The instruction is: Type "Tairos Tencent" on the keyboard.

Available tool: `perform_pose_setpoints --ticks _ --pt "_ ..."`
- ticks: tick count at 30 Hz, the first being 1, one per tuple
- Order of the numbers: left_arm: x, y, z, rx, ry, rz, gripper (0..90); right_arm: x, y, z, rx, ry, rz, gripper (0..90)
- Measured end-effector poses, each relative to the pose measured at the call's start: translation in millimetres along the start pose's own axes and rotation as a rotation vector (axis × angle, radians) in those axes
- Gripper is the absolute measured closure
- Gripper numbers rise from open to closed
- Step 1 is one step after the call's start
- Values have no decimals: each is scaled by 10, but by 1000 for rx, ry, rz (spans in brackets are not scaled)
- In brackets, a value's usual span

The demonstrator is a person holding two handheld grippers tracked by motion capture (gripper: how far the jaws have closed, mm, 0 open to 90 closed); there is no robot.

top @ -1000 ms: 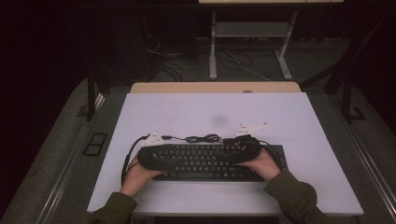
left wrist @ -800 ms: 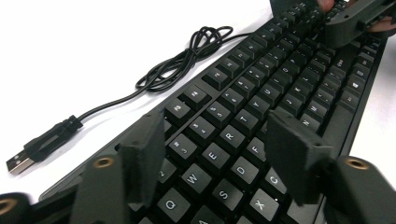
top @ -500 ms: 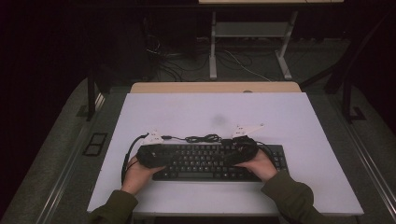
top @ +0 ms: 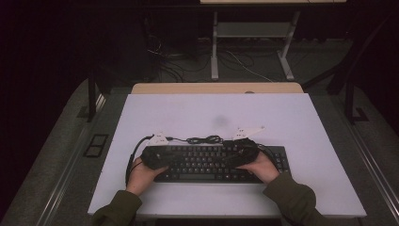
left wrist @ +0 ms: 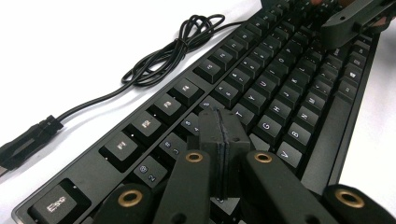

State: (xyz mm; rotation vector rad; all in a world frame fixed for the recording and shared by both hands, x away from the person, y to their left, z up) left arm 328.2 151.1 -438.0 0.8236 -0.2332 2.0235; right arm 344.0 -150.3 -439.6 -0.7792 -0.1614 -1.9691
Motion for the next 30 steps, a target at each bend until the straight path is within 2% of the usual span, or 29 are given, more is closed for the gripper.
perform_pose_setpoints --ticks 7,30 --pt "-33 -8 -6 -5 -19 0 891 4 0 0 0 0 -1 215" --pt "-73 -11 -25 -4 -33 -4 892 7 10 0 0 -2 -9 215"
Point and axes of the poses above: each handheld gripper's, and its own axes: x roughly backward along the jaws, z roughly out of its top, y roughly to its right, the point moved 1 cm from there along -x, roughly forward along the jaws, and after that the axes turned 2 degrees about -y, right-handed, at the moved point
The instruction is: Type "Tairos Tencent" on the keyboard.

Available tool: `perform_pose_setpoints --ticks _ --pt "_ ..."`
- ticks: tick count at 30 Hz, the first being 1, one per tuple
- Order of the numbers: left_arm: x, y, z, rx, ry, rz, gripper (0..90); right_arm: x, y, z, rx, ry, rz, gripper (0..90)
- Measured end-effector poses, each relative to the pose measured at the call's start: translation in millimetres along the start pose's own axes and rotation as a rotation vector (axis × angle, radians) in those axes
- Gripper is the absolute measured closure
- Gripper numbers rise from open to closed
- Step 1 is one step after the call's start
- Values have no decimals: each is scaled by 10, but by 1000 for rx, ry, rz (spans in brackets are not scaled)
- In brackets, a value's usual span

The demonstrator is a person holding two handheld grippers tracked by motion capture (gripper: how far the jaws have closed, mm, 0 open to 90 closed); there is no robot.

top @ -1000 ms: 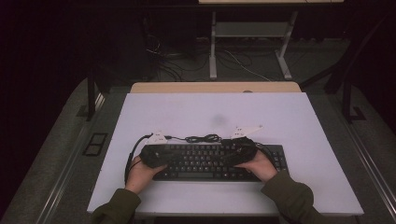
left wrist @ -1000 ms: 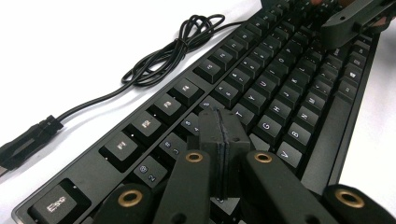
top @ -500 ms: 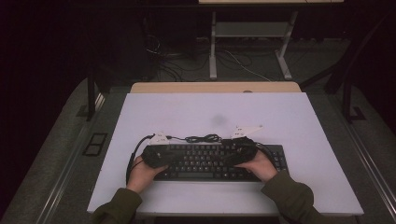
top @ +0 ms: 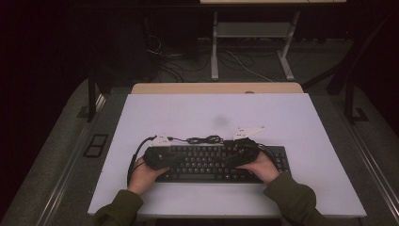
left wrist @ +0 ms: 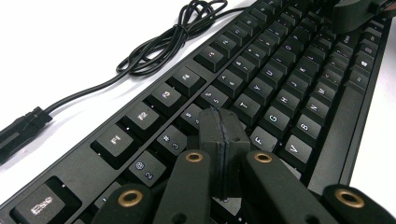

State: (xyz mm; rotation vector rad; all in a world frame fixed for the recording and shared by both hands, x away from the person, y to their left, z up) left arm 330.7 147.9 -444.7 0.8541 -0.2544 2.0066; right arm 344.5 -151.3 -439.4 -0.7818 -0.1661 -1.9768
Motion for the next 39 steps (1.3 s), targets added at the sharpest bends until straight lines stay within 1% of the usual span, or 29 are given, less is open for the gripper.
perform_pose_setpoints --ticks 1,3,4,5,6,9,13,15,17,22,27,35,39 --pt "4 0 4 -2 1 1 891 1 0 0 -2 2 -1 216" --pt "10 4 7 5 9 1 891 4 0 2 -3 3 0 215" --pt "17 5 13 7 8 2 891 5 -1 4 -3 4 1 215" --pt "21 3 13 -1 3 5 892 5 -1 5 -5 4 2 214" --pt "19 5 11 7 8 4 891 5 -2 5 -4 4 2 214" --pt "23 1 9 6 7 4 891 2 4 9 -6 6 5 212" --pt "34 2 7 8 9 6 890 -7 8 26 -11 11 14 187" --pt "40 2 11 11 16 3 872 -4 7 46 -4 19 17 186" --pt "46 7 14 13 21 2 849 -1 -2 67 -2 15 24 185" --pt "57 10 10 14 25 -3 764 -11 -33 102 7 8 39 189" --pt "87 16 16 19 44 1 666 -31 -56 110 -1 0 71 295" --pt "83 39 29 17 43 13 511 -47 -94 104 -7 -5 104 460" --pt "74 49 36 12 44 29 426 -61 -127 103 5 -12 119 542"
Point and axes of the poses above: each handheld gripper's, and its own axes: x roughly backward along the jaws, z roughly out of its top, y roughly to its right, the point moved 1 cm from there along -x, roughly forward along the jaws, and after that the axes turned 2 degrees about -y, right-handed, at the moved point
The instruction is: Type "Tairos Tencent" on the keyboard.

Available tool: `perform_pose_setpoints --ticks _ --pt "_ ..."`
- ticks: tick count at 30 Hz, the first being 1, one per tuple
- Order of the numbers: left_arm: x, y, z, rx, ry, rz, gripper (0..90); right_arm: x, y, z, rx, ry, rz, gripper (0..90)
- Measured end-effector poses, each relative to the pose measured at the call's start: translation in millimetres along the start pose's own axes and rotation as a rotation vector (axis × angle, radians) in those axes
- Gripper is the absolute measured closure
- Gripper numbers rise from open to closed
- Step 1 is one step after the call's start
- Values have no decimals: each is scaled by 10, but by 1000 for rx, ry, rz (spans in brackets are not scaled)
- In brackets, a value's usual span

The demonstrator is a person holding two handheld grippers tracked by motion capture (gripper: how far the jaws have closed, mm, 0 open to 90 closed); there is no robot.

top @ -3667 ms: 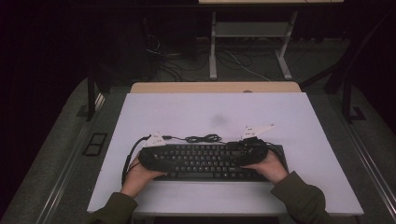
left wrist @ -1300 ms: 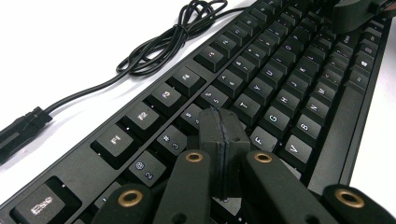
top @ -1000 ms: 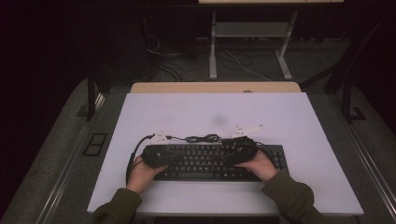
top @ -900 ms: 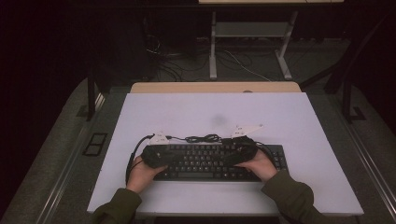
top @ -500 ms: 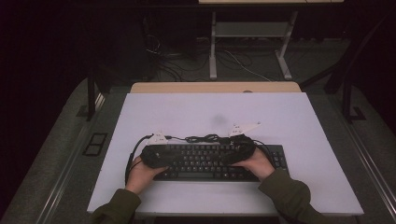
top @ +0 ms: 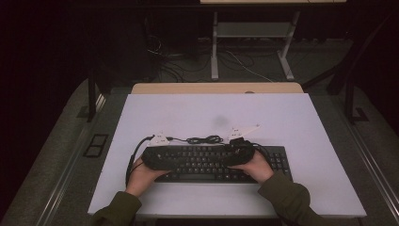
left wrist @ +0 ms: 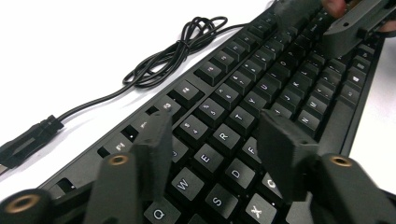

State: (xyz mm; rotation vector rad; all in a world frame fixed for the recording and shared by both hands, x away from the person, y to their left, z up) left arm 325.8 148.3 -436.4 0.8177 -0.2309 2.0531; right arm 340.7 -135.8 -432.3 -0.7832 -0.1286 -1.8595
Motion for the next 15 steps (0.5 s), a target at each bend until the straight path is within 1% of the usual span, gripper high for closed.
perform_pose_setpoints --ticks 6,7,11,15 --pt "-17 4 1 10 4 7 316 -11 -49 2 15 -4 15 677" --pt "-15 1 1 7 2 10 301 -13 -57 3 19 -5 19 702" --pt "-17 -3 -2 18 6 18 262 -26 -91 4 23 -17 34 789" --pt "-19 -6 -6 17 5 23 252 -57 -138 3 37 -39 57 875"
Point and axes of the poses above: each handheld gripper's, and its own axes: x roughly backward along the jaws, z roughly out of its top, y roughly to its right, the point moved 1 cm from there along -x, roughly forward along the jaws, and after that the axes turned 2 degrees about -y, right-handed, at the moved point
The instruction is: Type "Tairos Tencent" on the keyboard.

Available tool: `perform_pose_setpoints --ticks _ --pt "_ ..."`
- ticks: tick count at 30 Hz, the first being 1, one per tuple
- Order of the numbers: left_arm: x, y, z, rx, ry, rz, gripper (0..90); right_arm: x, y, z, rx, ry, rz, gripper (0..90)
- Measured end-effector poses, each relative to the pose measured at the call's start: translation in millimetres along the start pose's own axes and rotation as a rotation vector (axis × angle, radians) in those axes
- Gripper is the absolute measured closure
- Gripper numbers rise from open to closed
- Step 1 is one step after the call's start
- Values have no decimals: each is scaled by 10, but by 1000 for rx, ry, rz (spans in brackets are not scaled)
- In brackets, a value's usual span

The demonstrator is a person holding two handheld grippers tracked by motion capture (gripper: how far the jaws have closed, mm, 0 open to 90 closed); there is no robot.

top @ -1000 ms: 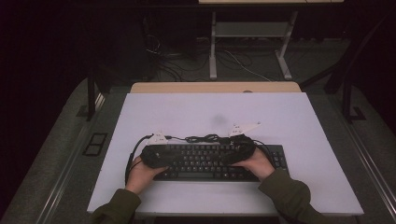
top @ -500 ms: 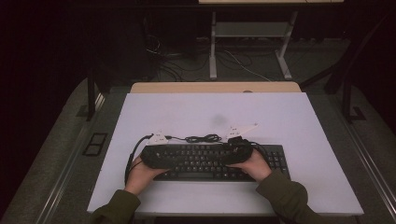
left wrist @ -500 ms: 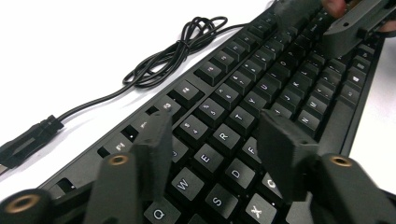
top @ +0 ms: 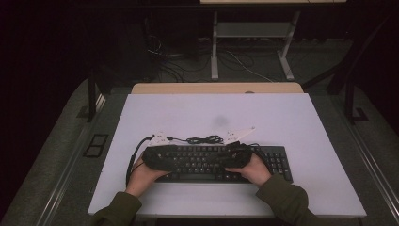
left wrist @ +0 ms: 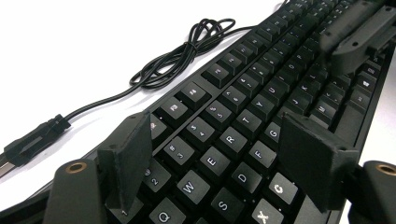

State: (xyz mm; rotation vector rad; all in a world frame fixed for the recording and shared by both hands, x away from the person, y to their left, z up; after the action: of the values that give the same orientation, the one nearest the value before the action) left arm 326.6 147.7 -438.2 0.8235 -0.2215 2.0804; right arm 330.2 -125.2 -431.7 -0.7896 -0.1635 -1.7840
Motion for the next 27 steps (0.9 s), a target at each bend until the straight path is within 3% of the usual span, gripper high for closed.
perform_pose_setpoints --ticks 8,27 --pt "-4 -1 -3 0 2 0 239 -106 -78 -14 20 -30 15 893" --pt "1 -1 -3 3 6 0 238 -279 -147 -36 37 -86 -4 892"
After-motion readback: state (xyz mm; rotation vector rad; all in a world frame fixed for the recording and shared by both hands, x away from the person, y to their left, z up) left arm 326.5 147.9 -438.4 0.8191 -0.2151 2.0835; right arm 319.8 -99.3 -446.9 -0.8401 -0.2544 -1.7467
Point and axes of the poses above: each handheld gripper's, and its own axes: x roughly backward along the jaws, z roughly out of its top, y roughly to its right, the point moved 1 cm from there along -x, roughly forward along the jaws, and after that the axes turned 2 degrees about -y, right-handed, at the moved point
